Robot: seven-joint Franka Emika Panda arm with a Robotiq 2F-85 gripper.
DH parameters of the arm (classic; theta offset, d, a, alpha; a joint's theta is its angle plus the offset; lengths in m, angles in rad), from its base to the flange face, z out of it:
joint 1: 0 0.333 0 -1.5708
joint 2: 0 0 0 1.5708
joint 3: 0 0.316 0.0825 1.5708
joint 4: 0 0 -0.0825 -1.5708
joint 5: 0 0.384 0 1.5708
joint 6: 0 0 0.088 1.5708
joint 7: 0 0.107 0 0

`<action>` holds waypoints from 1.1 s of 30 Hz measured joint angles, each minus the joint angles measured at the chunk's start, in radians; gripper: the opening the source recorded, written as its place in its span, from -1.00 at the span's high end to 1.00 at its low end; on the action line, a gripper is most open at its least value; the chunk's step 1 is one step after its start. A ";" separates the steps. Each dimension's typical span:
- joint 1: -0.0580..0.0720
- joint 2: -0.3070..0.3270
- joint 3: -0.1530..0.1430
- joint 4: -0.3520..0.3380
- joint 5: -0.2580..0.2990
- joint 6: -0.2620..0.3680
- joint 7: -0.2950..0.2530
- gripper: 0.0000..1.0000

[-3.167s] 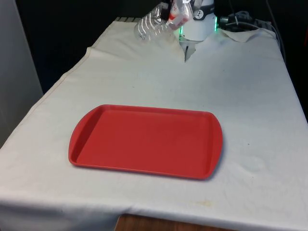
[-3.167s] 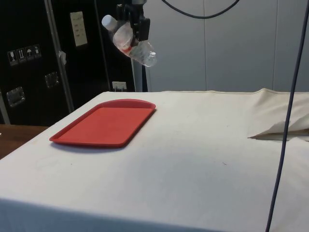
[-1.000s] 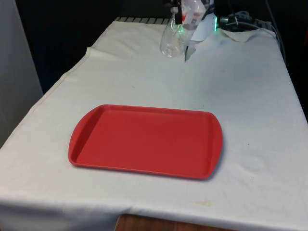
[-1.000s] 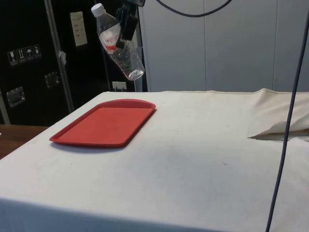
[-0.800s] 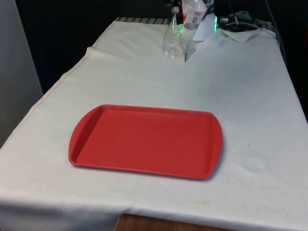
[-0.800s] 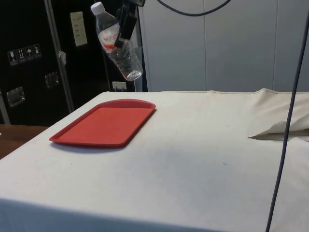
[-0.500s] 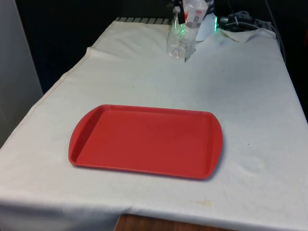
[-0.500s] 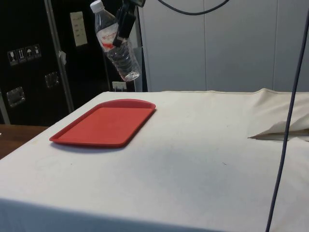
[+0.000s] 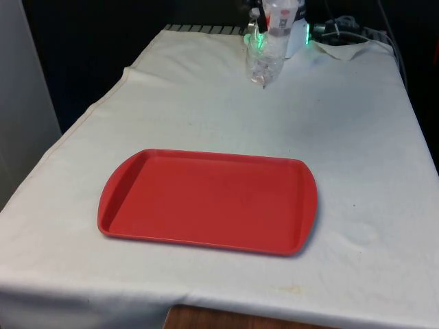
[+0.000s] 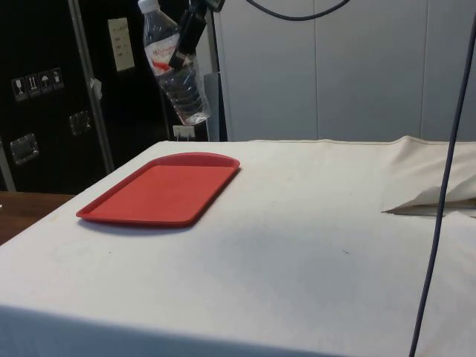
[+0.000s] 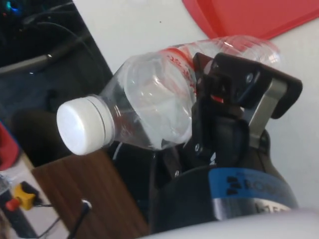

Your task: Place the bottle upright on the tray.

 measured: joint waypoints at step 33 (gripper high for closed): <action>0.007 0.005 0.002 -0.012 0.122 0.068 -0.091 0.28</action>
